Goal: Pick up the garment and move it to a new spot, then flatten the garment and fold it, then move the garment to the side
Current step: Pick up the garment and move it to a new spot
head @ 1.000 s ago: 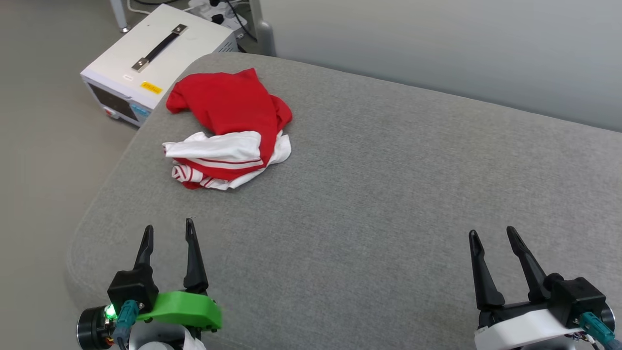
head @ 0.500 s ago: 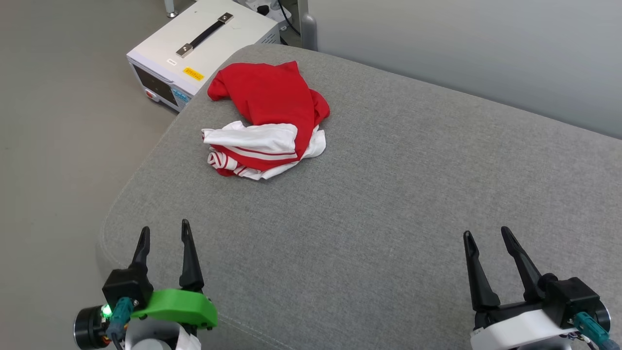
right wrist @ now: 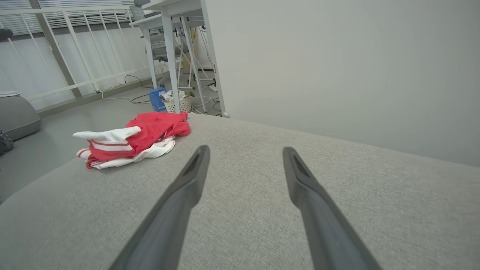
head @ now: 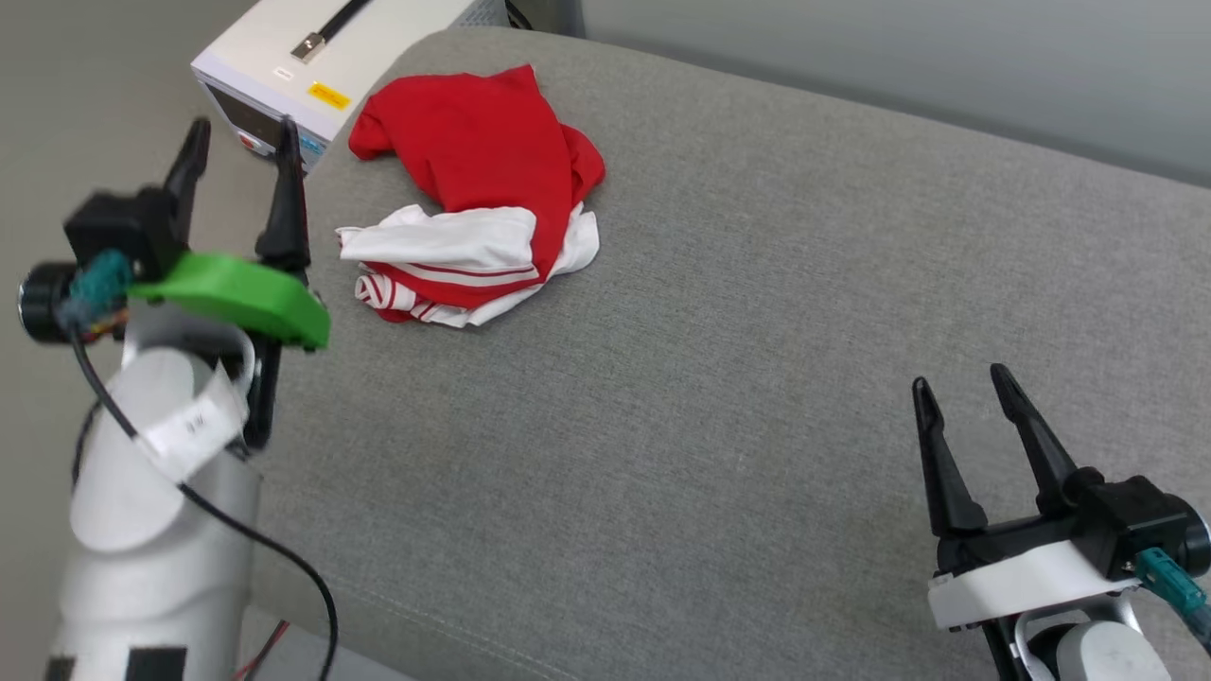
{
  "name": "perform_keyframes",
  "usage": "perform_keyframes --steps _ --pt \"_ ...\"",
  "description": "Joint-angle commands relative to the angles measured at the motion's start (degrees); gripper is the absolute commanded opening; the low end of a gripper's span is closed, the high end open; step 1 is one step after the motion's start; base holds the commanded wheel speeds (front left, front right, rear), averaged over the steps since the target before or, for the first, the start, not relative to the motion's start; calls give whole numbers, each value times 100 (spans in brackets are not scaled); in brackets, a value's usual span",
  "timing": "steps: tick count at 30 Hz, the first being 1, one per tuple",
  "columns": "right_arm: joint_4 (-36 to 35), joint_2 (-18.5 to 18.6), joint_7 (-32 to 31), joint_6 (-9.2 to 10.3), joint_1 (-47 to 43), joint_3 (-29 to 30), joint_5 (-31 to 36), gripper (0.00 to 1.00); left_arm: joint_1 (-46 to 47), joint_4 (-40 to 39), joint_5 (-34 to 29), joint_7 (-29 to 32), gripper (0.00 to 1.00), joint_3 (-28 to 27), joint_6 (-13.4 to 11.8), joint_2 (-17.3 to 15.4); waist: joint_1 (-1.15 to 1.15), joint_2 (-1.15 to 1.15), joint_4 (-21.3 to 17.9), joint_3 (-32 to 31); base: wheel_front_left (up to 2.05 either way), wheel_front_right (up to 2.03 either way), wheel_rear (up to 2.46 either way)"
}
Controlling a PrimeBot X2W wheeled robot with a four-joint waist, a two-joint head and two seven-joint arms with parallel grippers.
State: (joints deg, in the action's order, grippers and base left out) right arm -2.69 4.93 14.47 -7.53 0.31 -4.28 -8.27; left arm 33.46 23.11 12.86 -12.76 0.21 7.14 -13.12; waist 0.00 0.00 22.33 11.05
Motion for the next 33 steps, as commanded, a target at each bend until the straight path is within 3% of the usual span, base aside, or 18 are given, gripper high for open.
perform_keyframes --steps 1,11,17,23,33 --pt "-60 76 52 4 125 18 44 100 398 146 190 278 100 227 27 -155 0 0 -265 392 0 0 0" --pt "-185 336 52 4 515 -24 8 100 2129 198 2325 3206 100 2482 34 -1518 0 0 -576 1013 0 0 0" --pt "-235 423 52 4 794 -76 2 100 2637 118 3107 4822 100 3636 34 -2099 0 0 -772 1280 0 0 0" --pt "-282 448 52 4 908 -114 -3 100 2778 483 3502 5567 100 4391 35 -2304 0 0 -957 1544 0 0 0" --pt "-270 455 52 4 1068 -117 -49 100 2471 1463 3900 5656 100 5213 35 -2089 0 0 -1183 1906 0 0 0"
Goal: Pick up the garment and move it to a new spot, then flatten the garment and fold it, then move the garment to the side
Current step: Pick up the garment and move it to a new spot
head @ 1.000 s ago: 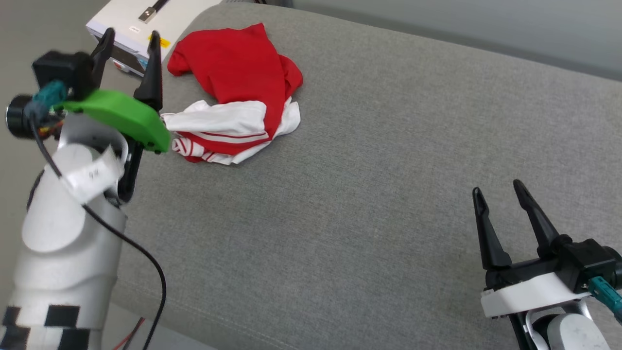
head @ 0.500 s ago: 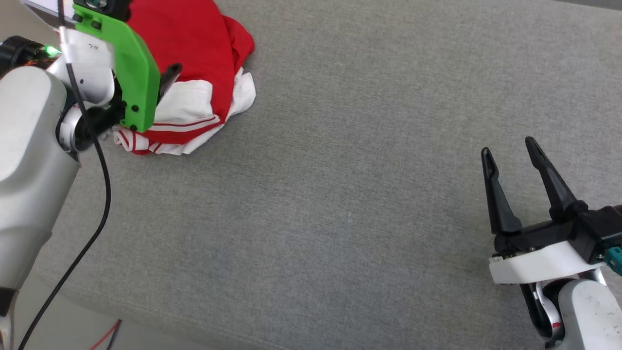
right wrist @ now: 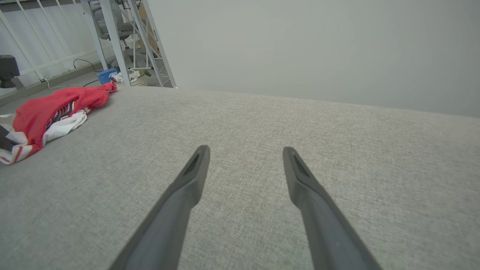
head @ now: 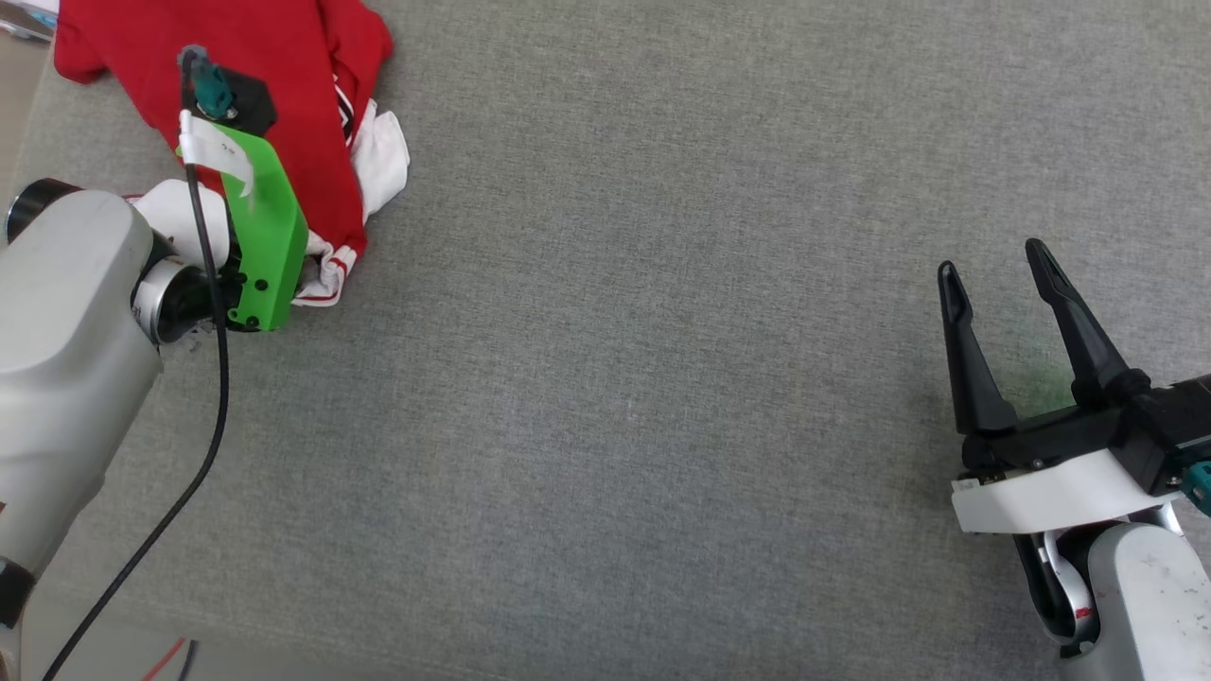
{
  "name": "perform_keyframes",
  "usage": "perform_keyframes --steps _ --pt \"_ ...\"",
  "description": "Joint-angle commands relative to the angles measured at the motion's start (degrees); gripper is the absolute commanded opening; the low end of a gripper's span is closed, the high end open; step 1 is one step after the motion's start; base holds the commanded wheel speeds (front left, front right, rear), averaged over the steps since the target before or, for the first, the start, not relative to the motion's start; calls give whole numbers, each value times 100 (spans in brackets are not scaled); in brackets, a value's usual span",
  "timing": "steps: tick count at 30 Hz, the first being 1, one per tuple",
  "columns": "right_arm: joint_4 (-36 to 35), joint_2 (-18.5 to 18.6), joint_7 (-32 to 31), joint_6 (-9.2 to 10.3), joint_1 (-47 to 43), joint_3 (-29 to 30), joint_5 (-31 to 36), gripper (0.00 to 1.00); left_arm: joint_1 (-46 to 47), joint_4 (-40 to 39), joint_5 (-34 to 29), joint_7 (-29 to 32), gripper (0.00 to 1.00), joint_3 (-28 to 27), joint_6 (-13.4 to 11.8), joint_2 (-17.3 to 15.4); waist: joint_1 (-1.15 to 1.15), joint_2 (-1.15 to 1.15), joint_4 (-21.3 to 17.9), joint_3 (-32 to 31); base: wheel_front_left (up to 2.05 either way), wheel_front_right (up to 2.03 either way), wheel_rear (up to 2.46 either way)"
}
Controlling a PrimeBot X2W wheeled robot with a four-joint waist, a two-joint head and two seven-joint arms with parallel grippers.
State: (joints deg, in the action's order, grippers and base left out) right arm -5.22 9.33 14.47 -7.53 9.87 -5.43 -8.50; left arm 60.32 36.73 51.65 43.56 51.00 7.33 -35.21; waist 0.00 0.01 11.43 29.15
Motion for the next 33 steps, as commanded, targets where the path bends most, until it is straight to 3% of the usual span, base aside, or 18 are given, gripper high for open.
perform_keyframes --steps 1,3,4,5,15,22,30,31,33 --pt "-7 16 52 4 122 -7 -27 100 -236 173 53 4 100 191 15 149 0 -1 -104 104 0 0 0" --pt "16 16 52 4 139 -12 -31 100 -265 285 152 -62 100 296 15 209 0 -1 -119 99 0 0 0" --pt "27 12 52 4 141 -1 -35 100 -255 319 184 -144 42 347 15 226 0 -1 -118 79 0 0 0" --pt "38 6 52 4 136 10 -37 100 -243 336 206 -198 0 396 15 231 0 -1 -113 53 0 0 0" --pt "142 -232 52 4 -133 179 -135 100 266 -331 184 -1816 0 741 15 -91 0 -1 -34 -718 0 0 0" --pt "204 -443 52 4 -357 202 -200 100 686 -1245 -71 -2388 0 1241 15 -213 0 -1 -157 -1254 0 0 0" --pt "212 -598 52 4 -472 251 -262 100 987 -2080 -268 -2738 0 1648 15 176 0 -1 -783 -1605 0 0 0" --pt "195 -622 52 4 -528 305 -272 100 1080 -2232 -330 -2831 0 1743 15 450 0 -1 -1063 -1634 0 0 0" --pt "168 -634 52 4 -571 426 -285 100 1110 -2278 -405 -2903 0 1840 15 700 0 -1 -1279 -1614 0 0 0"
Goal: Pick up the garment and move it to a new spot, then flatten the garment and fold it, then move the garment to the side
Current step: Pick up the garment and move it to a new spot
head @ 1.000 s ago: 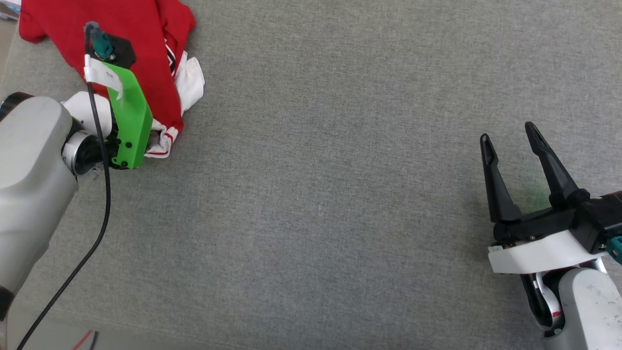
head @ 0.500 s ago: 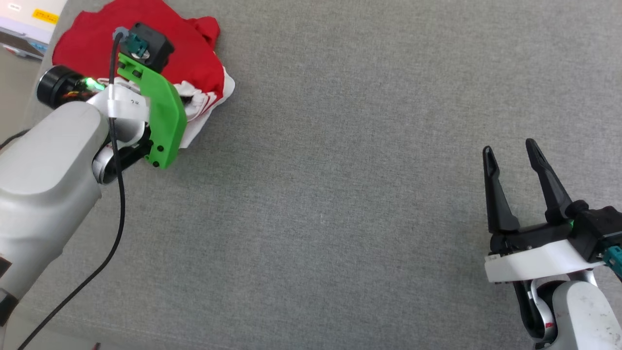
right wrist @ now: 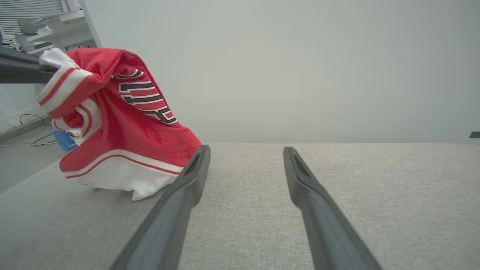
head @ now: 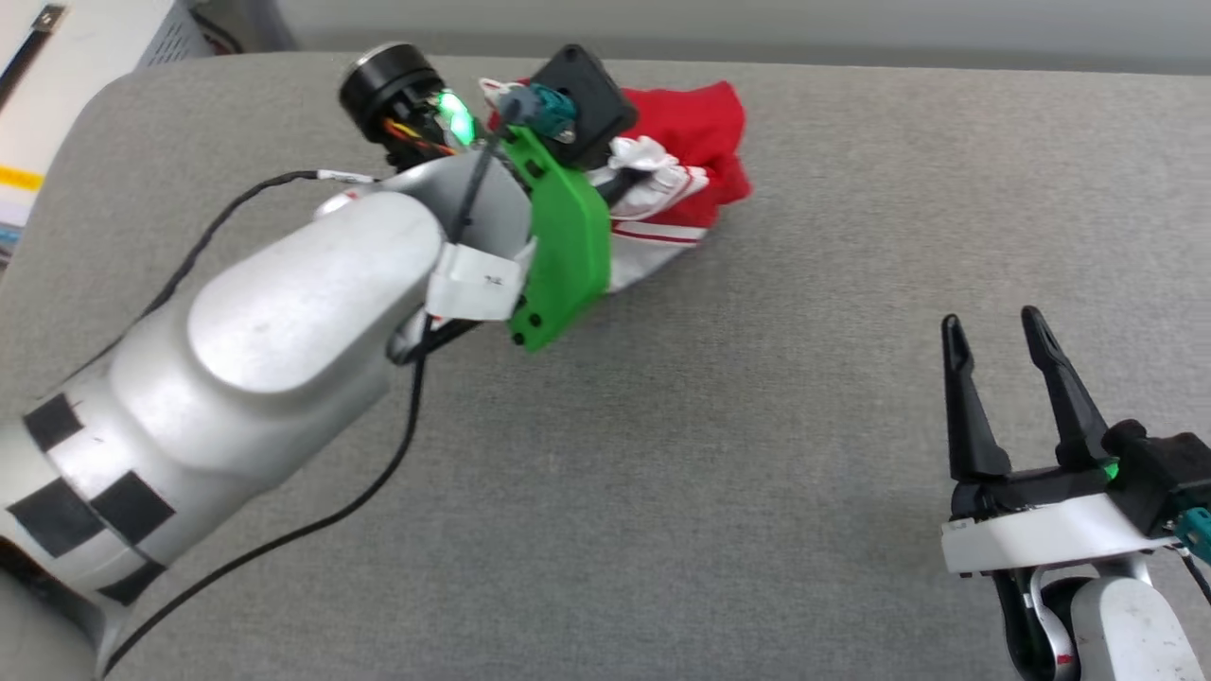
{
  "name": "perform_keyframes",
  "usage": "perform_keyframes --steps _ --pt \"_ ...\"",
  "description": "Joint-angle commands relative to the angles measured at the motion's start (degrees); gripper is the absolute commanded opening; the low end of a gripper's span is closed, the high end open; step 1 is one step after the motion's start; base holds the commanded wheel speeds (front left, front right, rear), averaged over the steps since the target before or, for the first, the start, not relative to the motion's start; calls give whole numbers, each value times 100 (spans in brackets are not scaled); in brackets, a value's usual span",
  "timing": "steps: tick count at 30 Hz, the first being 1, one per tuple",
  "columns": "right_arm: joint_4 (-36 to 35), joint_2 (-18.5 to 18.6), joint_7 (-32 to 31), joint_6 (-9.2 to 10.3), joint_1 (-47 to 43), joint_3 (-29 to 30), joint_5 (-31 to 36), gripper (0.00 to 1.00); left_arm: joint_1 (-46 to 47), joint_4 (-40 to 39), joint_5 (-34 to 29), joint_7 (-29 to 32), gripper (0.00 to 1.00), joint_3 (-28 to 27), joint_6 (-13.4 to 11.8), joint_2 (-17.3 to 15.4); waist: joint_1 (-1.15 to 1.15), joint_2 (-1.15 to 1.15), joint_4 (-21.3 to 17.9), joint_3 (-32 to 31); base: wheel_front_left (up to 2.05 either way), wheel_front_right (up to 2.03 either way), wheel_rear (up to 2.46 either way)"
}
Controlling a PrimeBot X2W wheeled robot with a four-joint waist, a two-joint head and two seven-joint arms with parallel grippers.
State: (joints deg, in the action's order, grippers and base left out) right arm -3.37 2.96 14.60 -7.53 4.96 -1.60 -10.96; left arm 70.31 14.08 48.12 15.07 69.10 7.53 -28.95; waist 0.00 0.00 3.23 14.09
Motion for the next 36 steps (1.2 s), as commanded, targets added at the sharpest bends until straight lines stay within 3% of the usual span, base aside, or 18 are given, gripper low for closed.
perform_keyframes --steps 1,7,14,17,24,25,26,27,32,36 --pt "-29 1 40 4 -92 84 -41 100 107 -19 -77 -80 0 61 -5 157 0 0 -510 -93 0 0 0" --pt "-122 -6 40 4 -162 530 -174 100 -288 263 -300 -303 0 335 -5 1013 0 0 -805 89 0 0 0" --pt "-169 -7 40 4 -61 789 -238 100 -1546 827 -865 -166 0 422 -4 2112 0 0 -877 335 0 0 0" --pt "-176 -7 40 4 40 757 -220 100 -2146 1047 -1258 45 0 423 -4 2329 0 0 -891 440 0 0 0" --pt "-150 -8 40 4 163 678 -192 100 -2858 1359 -1486 116 0 424 -4 2538 0 0 -823 547 0 0 0" --pt "-142 -8 40 4 163 670 -188 100 -2840 1423 -1510 26 11 424 -4 2549 0 0 -800 540 0 0 0" --pt "-136 -8 40 4 156 668 -184 100 -2803 1474 -1536 -91 77 425 -4 2557 0 0 -774 519 0 0 0" --pt "-126 -8 40 4 136 670 -175 100 -2734 1551 -1536 -311 100 425 -4 2566 0 0 -739 479 0 0 0" --pt "-64 -8 40 4 -31 702 -134 100 -2421 1787 -1389 -1476 100 266 -28 2594 0 0 -566 151 0 0 0" --pt "-44 -8 40 4 -217 727 -109 100 -2286 1736 -1468 -2340 100 -19 -341 2603 0 0 -398 -170 0 0 0"
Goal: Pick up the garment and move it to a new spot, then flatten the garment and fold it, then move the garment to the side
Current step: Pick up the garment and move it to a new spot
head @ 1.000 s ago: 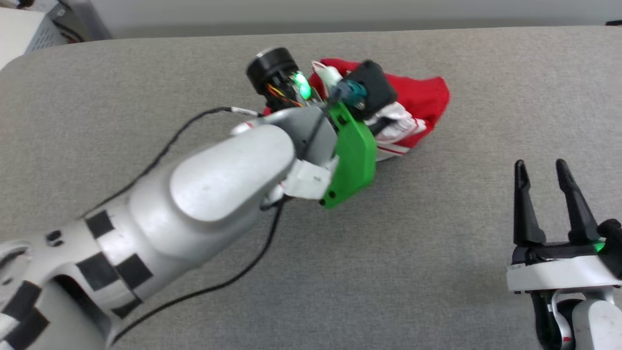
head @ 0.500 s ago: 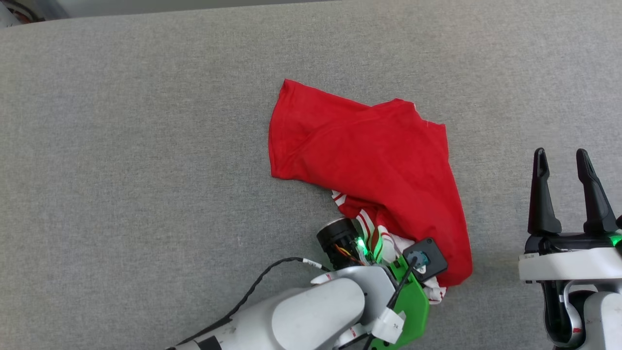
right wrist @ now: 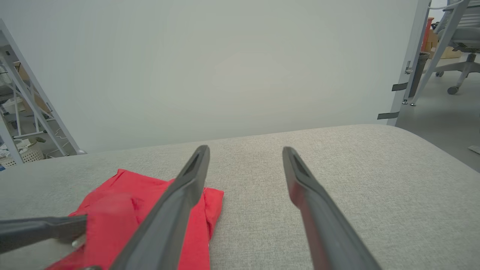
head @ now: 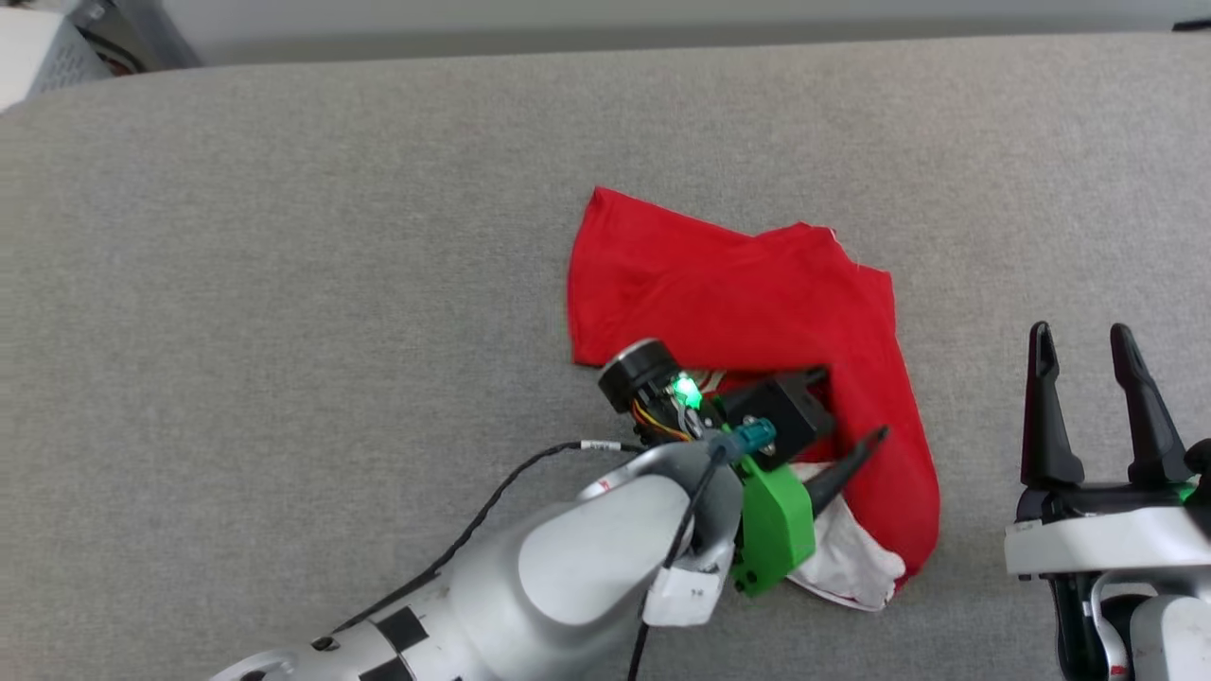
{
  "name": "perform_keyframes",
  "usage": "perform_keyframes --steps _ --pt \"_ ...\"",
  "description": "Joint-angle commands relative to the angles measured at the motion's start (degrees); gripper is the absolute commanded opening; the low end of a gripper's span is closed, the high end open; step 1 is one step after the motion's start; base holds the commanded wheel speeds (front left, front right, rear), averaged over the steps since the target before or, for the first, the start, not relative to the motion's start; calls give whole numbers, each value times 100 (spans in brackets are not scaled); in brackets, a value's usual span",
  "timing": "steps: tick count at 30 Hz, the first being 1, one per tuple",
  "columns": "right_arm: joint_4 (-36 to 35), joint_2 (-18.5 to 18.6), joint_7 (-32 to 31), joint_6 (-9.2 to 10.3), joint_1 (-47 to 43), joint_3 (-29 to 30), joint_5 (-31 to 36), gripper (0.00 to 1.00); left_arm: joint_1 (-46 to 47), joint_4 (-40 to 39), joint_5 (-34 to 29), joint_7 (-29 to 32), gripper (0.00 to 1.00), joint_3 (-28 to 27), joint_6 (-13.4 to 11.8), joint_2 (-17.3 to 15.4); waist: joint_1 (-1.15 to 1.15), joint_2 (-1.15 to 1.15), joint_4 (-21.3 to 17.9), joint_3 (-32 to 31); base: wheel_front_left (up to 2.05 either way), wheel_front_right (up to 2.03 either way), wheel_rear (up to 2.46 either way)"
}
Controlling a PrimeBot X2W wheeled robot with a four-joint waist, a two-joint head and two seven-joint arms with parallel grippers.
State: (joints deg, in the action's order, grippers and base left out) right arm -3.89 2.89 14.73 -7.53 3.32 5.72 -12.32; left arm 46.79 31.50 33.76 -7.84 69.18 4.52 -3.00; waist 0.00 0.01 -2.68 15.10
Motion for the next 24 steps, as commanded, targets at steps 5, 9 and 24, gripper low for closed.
perform_keyframes --steps 5,9,24 --pt "-5 -1 27 4 -219 -33 73 100 63 -61 -9 -560 100 -501 -546 -61 0 -1 349 -568 0 0 0" --pt "-25 -1 27 4 -317 -83 129 100 -127 -165 -64 -694 100 -986 -997 -400 0 -1 421 -699 0 0 0" --pt "-98 -2 27 4 -581 -140 310 100 -2363 -1879 -940 -715 100 -3792 -2245 -1512 0 -1 511 -933 0 0 0"
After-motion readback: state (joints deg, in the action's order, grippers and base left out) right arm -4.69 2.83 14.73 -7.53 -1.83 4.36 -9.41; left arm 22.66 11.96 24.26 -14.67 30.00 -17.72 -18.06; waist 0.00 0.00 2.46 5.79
